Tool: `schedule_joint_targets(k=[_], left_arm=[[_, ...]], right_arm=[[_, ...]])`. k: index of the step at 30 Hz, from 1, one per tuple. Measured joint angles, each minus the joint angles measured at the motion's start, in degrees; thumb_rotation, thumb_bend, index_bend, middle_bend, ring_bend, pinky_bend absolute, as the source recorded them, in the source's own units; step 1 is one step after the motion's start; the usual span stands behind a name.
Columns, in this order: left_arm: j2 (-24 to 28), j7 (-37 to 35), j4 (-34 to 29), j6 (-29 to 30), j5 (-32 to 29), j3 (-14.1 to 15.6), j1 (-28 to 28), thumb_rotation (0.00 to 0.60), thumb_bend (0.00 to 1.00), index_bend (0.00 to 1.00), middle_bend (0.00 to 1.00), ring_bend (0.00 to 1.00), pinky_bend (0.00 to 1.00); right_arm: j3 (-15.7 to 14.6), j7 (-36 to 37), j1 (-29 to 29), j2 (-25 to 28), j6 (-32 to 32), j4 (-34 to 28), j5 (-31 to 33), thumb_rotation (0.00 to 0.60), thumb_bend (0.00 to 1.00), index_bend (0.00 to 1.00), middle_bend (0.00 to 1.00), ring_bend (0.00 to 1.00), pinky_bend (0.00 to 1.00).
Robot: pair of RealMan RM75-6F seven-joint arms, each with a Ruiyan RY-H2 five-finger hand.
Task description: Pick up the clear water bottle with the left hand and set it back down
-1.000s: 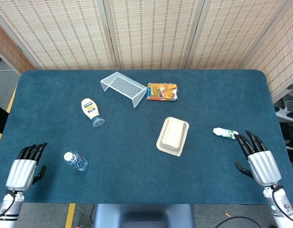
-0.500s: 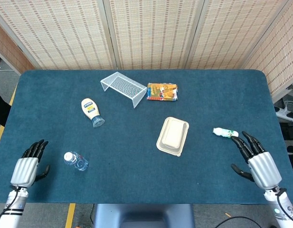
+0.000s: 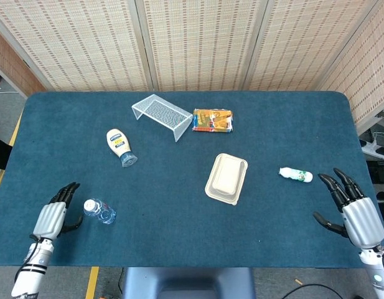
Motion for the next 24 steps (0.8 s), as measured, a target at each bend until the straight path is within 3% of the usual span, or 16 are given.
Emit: schedule_joint_targets(k=[12,24], left_arm=[[5.61,-11.96,-6.88,-8.03,0.07,1.28,-2.15,0.6,0.41,0.0,0.0,0.03,0.16],[4.42,-18.69,-8.59,-8.92,2.75,1.85,-3.23,0.6,0.41,0.0,0.0,0.03,0.16]], right_arm=[[-0.25,-0.19,0.19,0.37,-2.18,-0.82,-0.05,0.6,0.12,0.02,0.15,0.0,0.15],[-0.21,-0.34,0.25,0.45,-3.26,-1.15,0.05,0.6,0.12,0.02,0.15,0.0,0.15]])
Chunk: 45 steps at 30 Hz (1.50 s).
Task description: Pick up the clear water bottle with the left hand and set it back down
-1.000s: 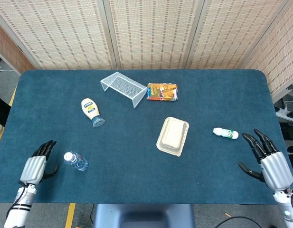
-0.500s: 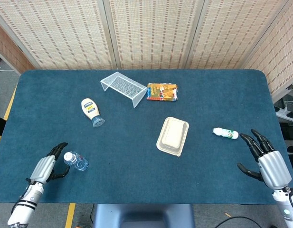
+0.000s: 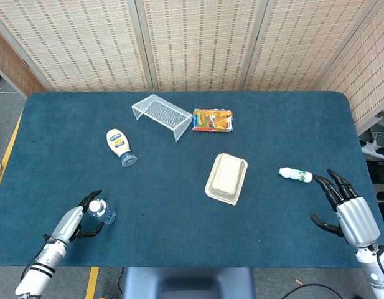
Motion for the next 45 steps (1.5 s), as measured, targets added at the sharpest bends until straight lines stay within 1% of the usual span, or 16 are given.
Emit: schedule_joint_targets(k=[6,9,11,12,13,15,17,20,23,25,28,32,35,38,42,45], left_arm=[[-4.72,-5.35,1.51,0.48,0.4,-0.41,-0.39,0.6,0.41,0.0,0.0,0.03,0.16],[-6.93,-6.41,2.93,1.07,0.15,-0.82,-0.5,0.6,0.41,0.0,0.02,0.03,0.16],[-8.28,-6.78,3.82,1.69,-0.22,-1.21,-0.46,0.6,0.4,0.0,0.05,0.03,0.16],[-9.3,-6.99,4.49,2.26,-0.57,-1.56,-0.38,0.6,0.4,0.0,0.07,0.04,0.16],[-10.14,-7.11,5.03,2.78,-0.89,-1.85,-0.29,0.6,0.4,0.03,0.13,0.07,0.16],[-12.33,-7.37,6.38,4.42,-1.62,-2.65,0.04,0.6,0.4,0.11,0.22,0.17,0.17],[-14.3,-7.62,7.64,6.17,-2.2,-3.39,0.42,0.6,0.43,0.26,0.35,0.28,0.23],[-17.0,-7.83,9.89,9.27,-2.56,-4.48,1.06,0.6,0.48,0.4,0.47,0.39,0.33],[-18.91,-7.29,12.18,12.04,-2.29,-5.23,1.57,0.6,0.52,0.48,0.56,0.46,0.4],[-19.56,-6.51,13.04,13.53,-1.64,-5.51,1.77,0.6,0.53,0.5,0.58,0.48,0.42],[-19.67,-5.27,13.72,15.05,-0.26,-5.77,1.78,0.6,0.53,0.52,0.6,0.49,0.45],[-19.55,-0.21,15.52,18.37,2.42,-6.4,1.37,0.6,0.53,0.55,0.62,0.51,0.52],[-19.36,6.59,18.03,21.55,5.18,-7.11,0.63,0.6,0.53,0.58,0.65,0.53,0.56],[-19.15,16.28,22.59,25.38,9.07,-7.93,-0.71,0.6,0.53,0.61,0.66,0.54,0.59],[-19.01,25.5,29.08,28.86,13.24,-8.34,-2.03,0.6,0.53,0.62,0.67,0.55,0.61],[-18.77,26.49,29.56,28.89,13.1,-8.42,-2.26,0.6,0.55,0.64,0.68,0.56,0.62]], right_arm=[[-0.27,-0.25,0.26,0.66,-1.85,-0.89,0.4,0.6,0.12,0.02,0.15,0.0,0.15],[-0.32,-0.36,0.32,0.83,-2.2,-1.22,0.41,0.6,0.12,0.02,0.15,0.0,0.15],[-0.3,-0.41,0.34,0.85,-2.4,-1.26,0.47,0.6,0.12,0.02,0.15,0.0,0.15],[-0.3,-0.43,0.35,0.87,-2.49,-1.28,0.48,0.6,0.12,0.02,0.15,0.0,0.15],[-0.3,-0.41,0.37,0.9,-2.59,-1.31,0.49,0.6,0.12,0.02,0.15,0.0,0.15],[-0.27,-0.26,0.4,0.93,-2.65,-1.35,0.47,0.6,0.12,0.02,0.15,0.0,0.15],[-0.21,-0.16,0.42,0.95,-2.78,-1.36,0.57,0.6,0.12,0.02,0.15,0.0,0.15],[-0.22,-0.05,0.47,1.05,-3.08,-1.44,0.61,0.6,0.12,0.02,0.15,0.0,0.15],[-0.19,-0.03,0.53,1.07,-3.35,-1.5,0.68,0.6,0.12,0.02,0.15,0.0,0.15],[-0.25,-0.08,0.55,1.11,-3.54,-1.57,0.67,0.6,0.12,0.02,0.15,0.0,0.15],[-0.33,0.13,0.64,1.26,-3.87,-1.75,0.64,0.6,0.12,0.02,0.15,0.0,0.15],[-0.31,0.07,0.67,1.37,-4.15,-1.88,0.78,0.6,0.12,0.02,0.15,0.0,0.15],[-0.24,0.17,0.78,1.44,-4.5,-2.01,0.97,0.6,0.12,0.02,0.15,0.0,0.15],[-0.24,0.02,0.85,1.53,-5.0,-2.15,1.18,0.6,0.12,0.02,0.15,0.0,0.15],[-0.28,-0.05,1.01,1.69,-5.54,-2.42,1.29,0.6,0.12,0.02,0.15,0.0,0.15],[-0.37,-0.23,1.11,1.76,-6.06,-2.54,1.39,0.6,0.12,0.02,0.15,0.0,0.15]])
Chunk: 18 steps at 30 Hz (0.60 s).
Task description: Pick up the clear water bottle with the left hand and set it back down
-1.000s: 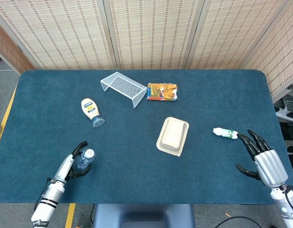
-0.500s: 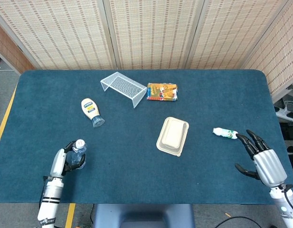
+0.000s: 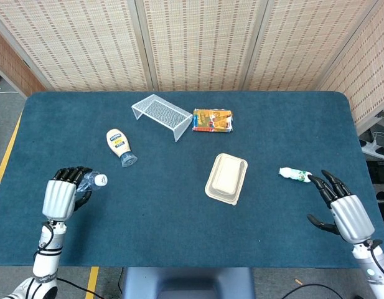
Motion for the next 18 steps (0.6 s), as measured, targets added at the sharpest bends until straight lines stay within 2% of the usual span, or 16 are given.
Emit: schedule_joint_targets(k=[2,5,13,15,18], left_arm=[[0.24,-2.15,-1.78,-0.35,-0.7,-0.08,-0.03,0.6,0.6,0.66,0.68,0.56,0.62],[0.77,-10.3,-5.96,-1.27,-2.36,-0.36,0.04,0.6,0.61,0.67,0.68,0.56,0.62],[3.92,-46.07,-21.08,-7.14,-10.35,-2.04,0.97,0.6,0.69,0.68,0.69,0.57,0.63],[4.64,-52.41,-23.85,-8.36,-11.91,-2.35,1.19,0.6,0.7,0.68,0.69,0.57,0.63],[4.93,-56.61,-24.87,-8.79,-13.25,-2.69,1.4,0.6,0.71,0.69,0.7,0.58,0.64]], right_arm=[[-0.1,-0.03,0.11,0.11,-0.47,-0.16,0.06,0.6,0.12,0.02,0.15,0.0,0.15],[-0.27,-0.08,0.24,0.33,-1.17,-0.42,0.19,0.6,0.12,0.02,0.15,0.0,0.15],[-0.51,-0.55,0.58,0.66,-2.62,-1.03,0.56,0.6,0.12,0.02,0.15,0.0,0.15],[-0.54,-0.65,0.65,0.67,-2.83,-1.1,0.6,0.6,0.12,0.02,0.15,0.0,0.15],[-0.62,-0.92,0.72,0.71,-3.34,-1.22,0.76,0.6,0.12,0.02,0.15,0.0,0.15]])
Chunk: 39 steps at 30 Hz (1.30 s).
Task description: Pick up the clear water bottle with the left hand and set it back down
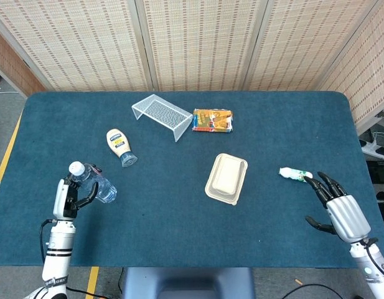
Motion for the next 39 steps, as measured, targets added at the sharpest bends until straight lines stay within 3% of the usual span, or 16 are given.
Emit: schedule_joint_targets(k=[4,7,13,16,19,23,30,33,36,39], left_arm=[[-0.93,3.11,2.3,1.18,-0.32,-0.09,-0.04,0.6,0.71,0.69,0.7,0.58,0.64],[-2.48,12.02,7.38,3.28,0.76,0.22,-0.37,0.6,0.71,0.7,0.7,0.58,0.64],[-6.55,36.41,26.79,9.31,6.46,2.16,-1.8,0.6,0.71,0.7,0.71,0.58,0.64],[-8.47,43.09,35.81,11.75,8.71,2.95,-2.29,0.6,0.71,0.7,0.71,0.58,0.64],[-9.24,44.04,39.38,12.12,8.87,3.18,-2.4,0.6,0.71,0.7,0.71,0.58,0.64],[-9.14,37.02,35.47,11.21,7.65,2.94,-2.16,0.6,0.71,0.7,0.71,0.58,0.64],[-5.29,9.24,12.05,4.84,3.08,2.2,-1.09,0.6,0.71,0.71,0.71,0.59,0.65],[-4.14,1.48,4.29,2.76,1.68,2.1,-0.78,0.6,0.71,0.71,0.71,0.59,0.65],[-3.67,-0.55,2.1,1.74,0.57,2.06,-0.54,0.6,0.71,0.71,0.71,0.59,0.65],[-3.55,3.0,3.51,1.55,-0.02,1.65,-0.48,0.6,0.71,0.71,0.71,0.59,0.65]], right_arm=[[-0.09,-0.25,0.15,0.16,-0.53,-0.31,0.14,0.6,0.12,0.02,0.15,0.0,0.15],[-0.17,-0.54,0.19,0.19,-0.92,-0.43,0.24,0.6,0.12,0.02,0.15,0.0,0.15],[-0.3,-0.86,0.4,0.43,-1.9,-0.79,0.57,0.6,0.12,0.02,0.15,0.0,0.15],[-0.33,-0.69,0.5,0.81,-2.15,-1.22,0.7,0.6,0.12,0.02,0.15,0.0,0.15],[-0.32,-0.75,0.46,0.96,-2.19,-1.33,0.81,0.6,0.12,0.02,0.15,0.0,0.15],[-0.29,-0.63,0.5,1.07,-2.33,-1.43,0.91,0.6,0.12,0.02,0.15,0.0,0.15],[-0.46,-0.83,0.71,1.24,-3.23,-1.73,1.09,0.6,0.12,0.02,0.15,0.0,0.15],[-0.63,-0.95,0.78,1.39,-3.61,-1.9,1.05,0.6,0.12,0.02,0.15,0.0,0.15],[-0.7,-0.78,0.9,1.54,-3.95,-2.03,1.1,0.6,0.12,0.02,0.15,0.0,0.15],[-0.72,-0.83,0.96,1.62,-4.12,-2.12,1.16,0.6,0.12,0.02,0.15,0.0,0.15]])
